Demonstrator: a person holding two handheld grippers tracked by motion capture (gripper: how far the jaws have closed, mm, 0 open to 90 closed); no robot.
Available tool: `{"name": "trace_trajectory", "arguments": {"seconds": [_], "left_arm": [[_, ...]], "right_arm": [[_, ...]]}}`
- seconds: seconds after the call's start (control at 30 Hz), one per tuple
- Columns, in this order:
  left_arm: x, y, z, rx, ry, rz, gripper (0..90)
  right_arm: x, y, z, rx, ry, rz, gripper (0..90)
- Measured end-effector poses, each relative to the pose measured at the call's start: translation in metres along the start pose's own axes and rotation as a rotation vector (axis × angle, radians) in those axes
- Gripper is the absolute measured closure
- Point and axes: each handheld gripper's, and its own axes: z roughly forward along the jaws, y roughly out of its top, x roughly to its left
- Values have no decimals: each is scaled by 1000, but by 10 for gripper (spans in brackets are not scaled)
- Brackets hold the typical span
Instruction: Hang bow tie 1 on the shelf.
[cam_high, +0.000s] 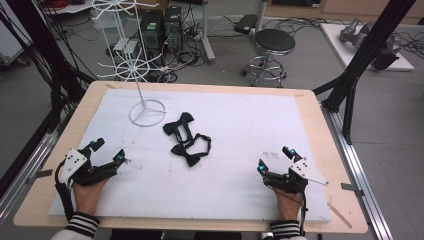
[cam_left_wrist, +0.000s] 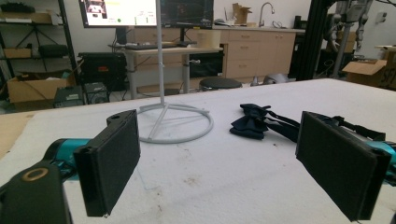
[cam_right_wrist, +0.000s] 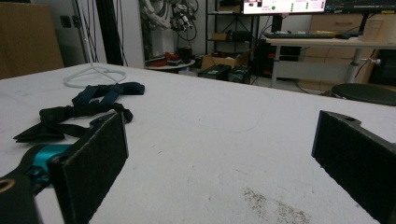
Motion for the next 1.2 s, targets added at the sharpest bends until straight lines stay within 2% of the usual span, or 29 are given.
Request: {"name": "trace_trajectory", "arguments": {"seconds": [0.07, 0.23, 0.5, 0.9, 1.2], "left_arm": [[0, 0, 0, 1, 0, -4, 142], [0, 1, 1, 15, 6, -8, 142], [1, 12, 7, 74, -4, 36, 142], [-8, 47, 32, 149, -90, 119, 142], [-21, 68, 53, 179, -139, 147, 142]], "right_arm": [[1, 0, 0, 0, 1, -13, 29], [1, -1, -1, -13, -4, -9, 29], [1, -1, -1, -13, -2, -15, 29], [2, -1, -2, -12, -9, -8, 29], [1, -1, -2, -14, -8, -7, 29]]}}
